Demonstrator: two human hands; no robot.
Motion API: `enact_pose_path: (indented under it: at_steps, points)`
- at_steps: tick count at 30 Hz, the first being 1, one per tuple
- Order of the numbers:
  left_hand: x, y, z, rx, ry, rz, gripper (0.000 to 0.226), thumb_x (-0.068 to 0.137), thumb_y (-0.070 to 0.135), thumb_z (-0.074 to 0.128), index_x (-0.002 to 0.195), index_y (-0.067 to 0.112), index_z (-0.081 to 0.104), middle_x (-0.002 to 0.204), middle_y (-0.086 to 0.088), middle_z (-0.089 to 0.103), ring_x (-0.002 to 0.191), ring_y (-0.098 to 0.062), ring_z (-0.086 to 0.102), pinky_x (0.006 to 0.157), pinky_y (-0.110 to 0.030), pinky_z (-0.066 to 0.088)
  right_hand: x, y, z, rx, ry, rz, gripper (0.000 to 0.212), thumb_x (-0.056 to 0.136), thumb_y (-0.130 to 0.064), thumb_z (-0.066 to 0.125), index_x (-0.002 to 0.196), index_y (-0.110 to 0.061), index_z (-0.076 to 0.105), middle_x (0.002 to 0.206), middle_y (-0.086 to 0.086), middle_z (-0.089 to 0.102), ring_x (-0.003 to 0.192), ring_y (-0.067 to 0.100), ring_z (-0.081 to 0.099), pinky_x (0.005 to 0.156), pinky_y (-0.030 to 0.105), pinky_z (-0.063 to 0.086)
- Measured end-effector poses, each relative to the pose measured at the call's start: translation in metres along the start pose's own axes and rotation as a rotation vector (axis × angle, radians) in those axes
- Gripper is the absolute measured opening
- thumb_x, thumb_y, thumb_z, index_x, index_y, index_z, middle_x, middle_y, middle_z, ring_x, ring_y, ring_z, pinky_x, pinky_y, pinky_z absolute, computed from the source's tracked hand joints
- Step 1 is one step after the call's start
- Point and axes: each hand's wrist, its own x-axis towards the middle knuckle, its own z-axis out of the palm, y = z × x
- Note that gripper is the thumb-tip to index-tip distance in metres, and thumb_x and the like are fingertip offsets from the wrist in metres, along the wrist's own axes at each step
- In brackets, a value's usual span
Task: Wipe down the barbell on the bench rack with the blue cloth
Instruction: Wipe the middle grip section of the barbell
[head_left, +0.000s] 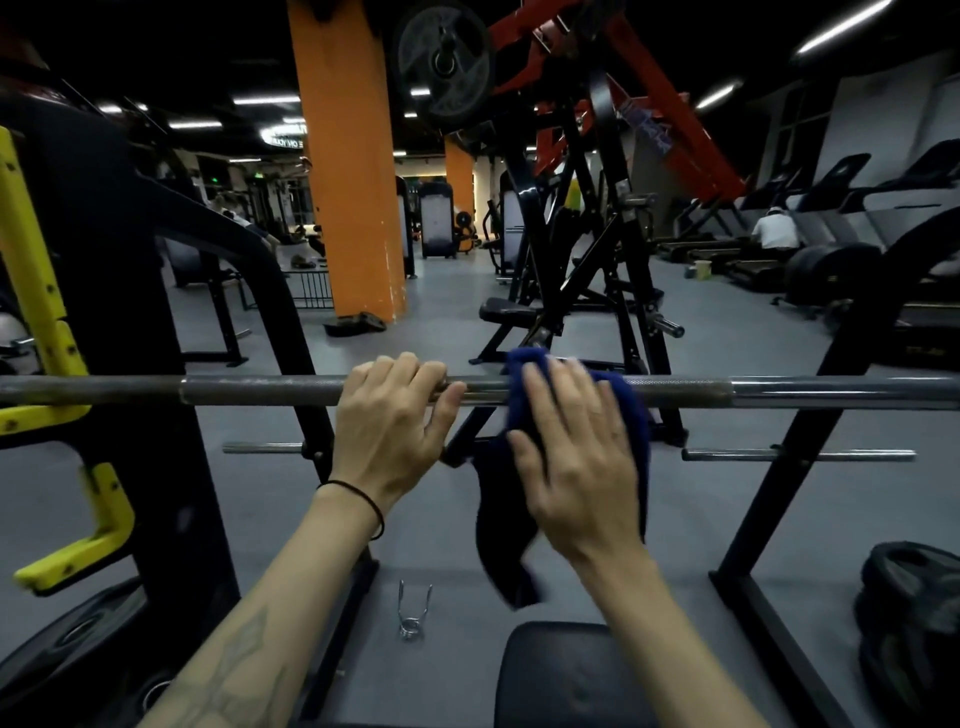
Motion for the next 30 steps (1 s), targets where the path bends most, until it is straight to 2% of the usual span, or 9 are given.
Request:
enact_pose_path:
  at_steps: [4,9,12,15,19,21,24,27,30]
  points:
    - [0.008,0.011,0.006,0.077,0.132,-0.125,0.046,0.109,0.035,0.031,0.072,0.014,0.050,0.066,-0.002,0.043,0.062,-0.024,0.041,0.066,-0.038,0.033,0.005,-0.022,0.007,0.062,0.102,0.264,0.058,0.109,-0.040,0.035,0.154,-0.004,0.045,0.161,0.014,0.042,0.156,0.030,0.026,0.129,0.047,0.012]
    - [0.018,0.009,0.005,0.121,0.149,-0.072,0.050,0.107,0.030,0.037,0.060,0.015,0.046,0.053,-0.003,0.046,0.048,-0.026,0.042,0.055,-0.037,0.035,0.005,-0.026,0.008,0.041,-0.064,-0.057,0.060,0.109,-0.044,0.038,0.157,-0.009,0.041,0.165,0.012,0.035,0.157,0.027,0.024,0.129,0.045,0.017]
    - [0.021,0.007,0.006,0.116,0.132,-0.110,0.051,0.100,0.023,0.042,0.050,0.013,0.048,0.043,-0.004,0.045,0.037,-0.025,0.039,0.048,-0.028,0.032,-0.003,0.011,-0.008,-0.003,0.026,0.071,0.056,0.110,-0.040,0.035,0.157,-0.011,0.041,0.165,0.010,0.036,0.157,0.025,0.025,0.129,0.045,0.014]
    - [0.034,0.008,-0.004,0.138,-0.047,-0.183,0.052,0.093,0.024,0.040,0.045,0.007,0.052,0.043,-0.005,0.042,0.039,-0.023,0.038,0.049,-0.025,0.022,0.008,-0.015,0.000,0.060,0.103,0.303,0.060,0.109,-0.042,0.035,0.155,-0.005,0.043,0.160,0.014,0.042,0.156,0.029,0.025,0.130,0.043,0.006]
    - [0.053,0.011,-0.013,0.144,-0.427,-0.274,0.043,0.097,0.031,0.036,0.057,0.015,0.044,0.060,-0.002,0.044,0.064,-0.027,0.048,0.056,-0.034,0.029,0.011,-0.036,0.011,0.051,-0.062,0.005,0.063,0.106,-0.045,0.042,0.157,-0.008,0.042,0.162,0.014,0.040,0.155,0.030,0.027,0.130,0.046,0.010]
    - [0.045,0.011,-0.013,0.125,-0.351,-0.264,0.051,0.100,0.031,0.031,0.054,0.014,0.043,0.054,0.001,0.040,0.059,-0.027,0.052,0.056,-0.033,0.032,0.005,-0.006,0.003,-0.028,-0.059,-0.071,0.059,0.107,-0.042,0.043,0.158,-0.012,0.040,0.163,0.011,0.039,0.155,0.027,0.029,0.129,0.046,0.013]
    - [0.019,0.017,-0.004,0.066,-0.060,-0.157,0.048,0.106,0.030,0.028,0.064,0.016,0.048,0.059,0.004,0.037,0.056,-0.024,0.045,0.059,-0.034,0.030,-0.005,0.018,-0.006,-0.040,0.066,0.151,0.059,0.108,-0.037,0.039,0.158,-0.007,0.037,0.163,0.013,0.039,0.156,0.027,0.026,0.130,0.047,0.011]
    - [0.011,0.035,0.006,0.054,0.007,-0.090,0.034,0.106,0.024,0.033,0.079,0.015,0.052,0.073,-0.002,0.045,0.068,-0.024,0.043,0.068,-0.039,0.036,0.003,-0.019,0.009,0.054,0.099,0.313,0.064,0.108,-0.041,0.036,0.159,-0.002,0.032,0.167,0.016,0.028,0.159,0.030,0.013,0.130,0.047,0.003]
    - [0.012,0.034,0.008,0.070,0.041,-0.030,0.036,0.106,0.023,0.031,0.079,0.015,0.054,0.073,-0.004,0.052,0.067,-0.025,0.047,0.067,-0.041,0.039,0.004,-0.041,0.018,0.098,-0.045,0.041,0.062,0.108,-0.039,0.036,0.160,-0.006,0.032,0.170,0.013,0.023,0.160,0.026,0.012,0.130,0.047,0.009]
